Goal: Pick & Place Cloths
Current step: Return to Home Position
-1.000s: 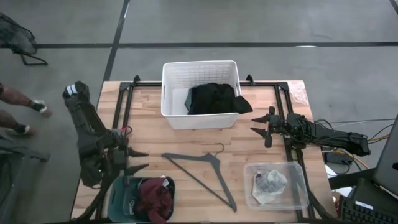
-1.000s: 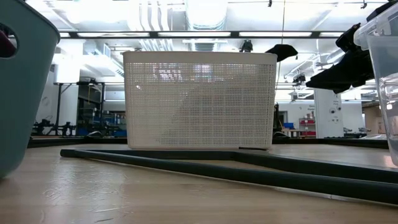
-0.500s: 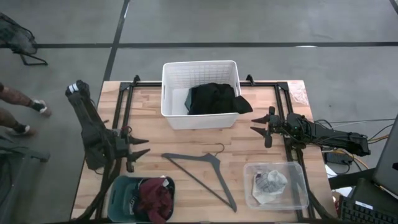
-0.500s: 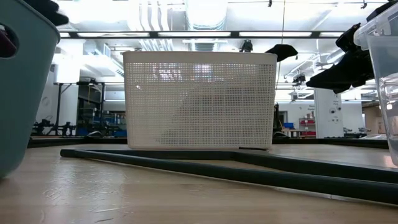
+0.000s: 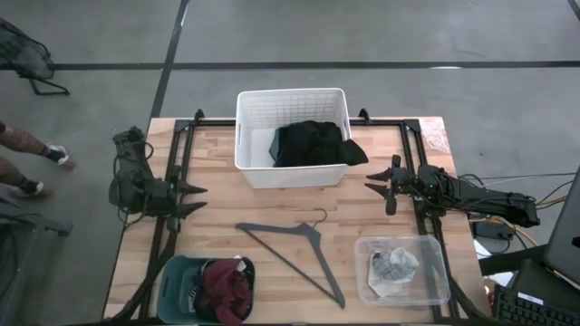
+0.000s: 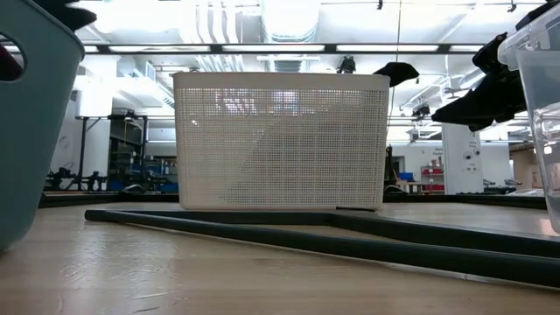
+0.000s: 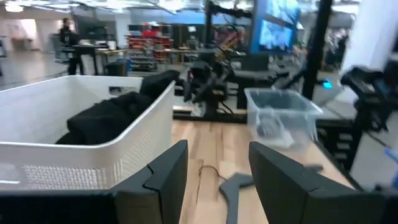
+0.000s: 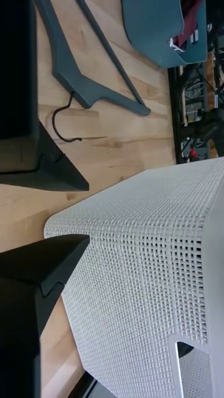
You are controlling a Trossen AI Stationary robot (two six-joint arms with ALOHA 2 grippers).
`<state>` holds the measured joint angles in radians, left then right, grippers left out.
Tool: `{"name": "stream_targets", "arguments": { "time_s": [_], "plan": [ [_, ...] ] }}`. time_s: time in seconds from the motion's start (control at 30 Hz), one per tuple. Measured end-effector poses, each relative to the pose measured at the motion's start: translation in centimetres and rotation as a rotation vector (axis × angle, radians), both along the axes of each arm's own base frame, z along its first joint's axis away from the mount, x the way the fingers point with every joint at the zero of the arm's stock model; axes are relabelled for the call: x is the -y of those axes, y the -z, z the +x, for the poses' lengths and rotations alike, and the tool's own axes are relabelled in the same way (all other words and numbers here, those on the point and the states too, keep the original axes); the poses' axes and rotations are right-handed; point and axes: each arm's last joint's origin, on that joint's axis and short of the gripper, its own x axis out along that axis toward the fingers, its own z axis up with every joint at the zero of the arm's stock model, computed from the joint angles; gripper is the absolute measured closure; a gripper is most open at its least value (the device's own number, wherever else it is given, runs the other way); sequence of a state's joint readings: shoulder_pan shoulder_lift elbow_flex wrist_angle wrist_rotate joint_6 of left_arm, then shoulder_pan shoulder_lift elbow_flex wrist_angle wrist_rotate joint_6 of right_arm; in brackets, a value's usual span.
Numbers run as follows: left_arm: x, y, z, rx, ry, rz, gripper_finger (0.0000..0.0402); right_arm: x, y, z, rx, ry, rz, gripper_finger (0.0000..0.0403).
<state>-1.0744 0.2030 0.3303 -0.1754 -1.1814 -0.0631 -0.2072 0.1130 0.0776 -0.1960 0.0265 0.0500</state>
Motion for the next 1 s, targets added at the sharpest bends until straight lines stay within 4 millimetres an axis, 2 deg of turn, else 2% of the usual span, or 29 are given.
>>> {"name": "stream_targets", "arguments": {
  "time_s": [0.13,0.3,0.47,0.63,0.73,0.83,1.0],
  "plan": [
    [-1.1,0.0,-0.6,0.025,0.027,-0.003,0.0225,0.0,0.0,0.0,0.000,0.000,-0.001,0.0297],
    [-1.8,-0.5,-1.2,0.084,0.172,0.002,0.0225,0.0,0.0,0.0,0.001,0.000,0.000,0.0314],
    [-2.0,-0.3,-1.2,0.071,0.095,0.015,0.0225,0.0,0.0,0.0,0.000,0.000,0.000,0.0332],
    [-1.3,0.9,-0.8,0.085,0.107,0.096,0.0225,0.0,0.0,0.0,0.000,0.000,0.000,0.0347],
    [-0.6,2.4,-0.5,0.097,0.111,0.230,0.0225,0.0,0.0,0.0,-0.001,0.000,0.000,0.0354],
    [-0.3,3.4,-0.3,0.108,0.042,0.235,0.0225,0.0,0.0,0.0,-0.001,0.000,0.001,0.0360],
    [0.2,5.4,0.0,0.097,0.031,0.275,0.0225,0.0,0.0,0.0,0.000,0.000,0.000,0.0353]
  ]
}}
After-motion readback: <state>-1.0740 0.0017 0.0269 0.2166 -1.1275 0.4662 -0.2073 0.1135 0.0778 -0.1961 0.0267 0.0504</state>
